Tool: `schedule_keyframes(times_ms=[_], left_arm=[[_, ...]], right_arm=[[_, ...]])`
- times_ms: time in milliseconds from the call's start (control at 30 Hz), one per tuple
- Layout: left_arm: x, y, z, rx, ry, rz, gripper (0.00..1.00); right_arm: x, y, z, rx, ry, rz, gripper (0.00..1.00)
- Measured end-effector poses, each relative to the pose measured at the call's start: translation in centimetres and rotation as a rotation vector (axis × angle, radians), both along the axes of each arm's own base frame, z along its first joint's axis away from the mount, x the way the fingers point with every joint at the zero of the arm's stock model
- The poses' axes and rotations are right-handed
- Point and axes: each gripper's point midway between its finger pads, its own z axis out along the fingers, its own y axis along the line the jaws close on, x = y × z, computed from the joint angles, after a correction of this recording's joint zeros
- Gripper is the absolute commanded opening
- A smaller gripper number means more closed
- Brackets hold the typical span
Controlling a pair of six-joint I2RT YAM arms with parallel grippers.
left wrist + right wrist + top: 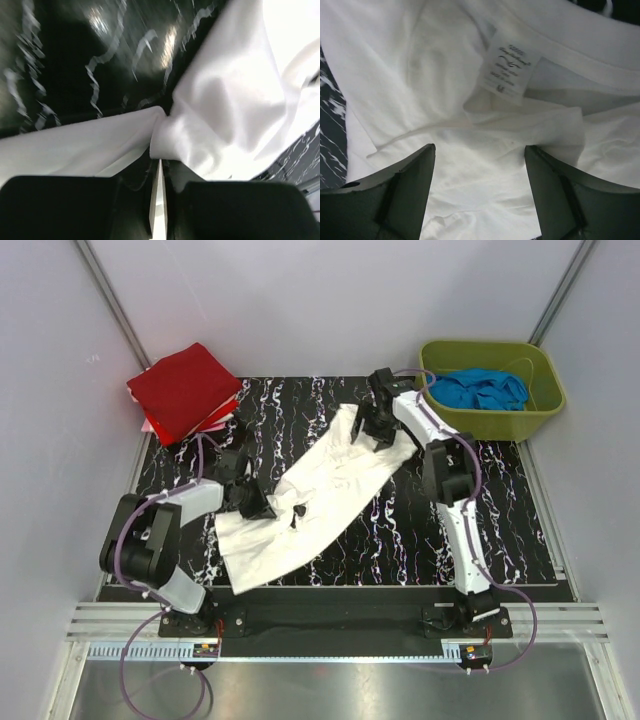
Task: Fold and stack the t-shirts
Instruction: Fold the tshirt
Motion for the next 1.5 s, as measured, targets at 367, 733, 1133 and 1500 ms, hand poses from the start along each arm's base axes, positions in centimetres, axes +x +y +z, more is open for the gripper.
schedule_keyframes(times_ms=[367,733,1133,1500], left_arm=[[-11.7,-6.5,0.3,-0.188,0.131,-0.115,0.18],[-18.0,-7.5,4.0,-0.277,0.166,-0.105,0.3],[-16.0,-6.9,4.9,-0.159,0.152,-0.061,0.24],[-15.3,-5.4,5.4,-0.072,0.088,-0.049,0.24]], right_arm=[[9.4,7.0,1.3,0.293,-0.204,0.0,0.75],[15.2,11.0,1.9,0.571,-0.377,-0.093,0.71],[20.6,10.3,2.9,0.632,-0.606,-0.262,0.77],[21.6,8.9,7.0,0.604,-0.74,-0.205,1.0]])
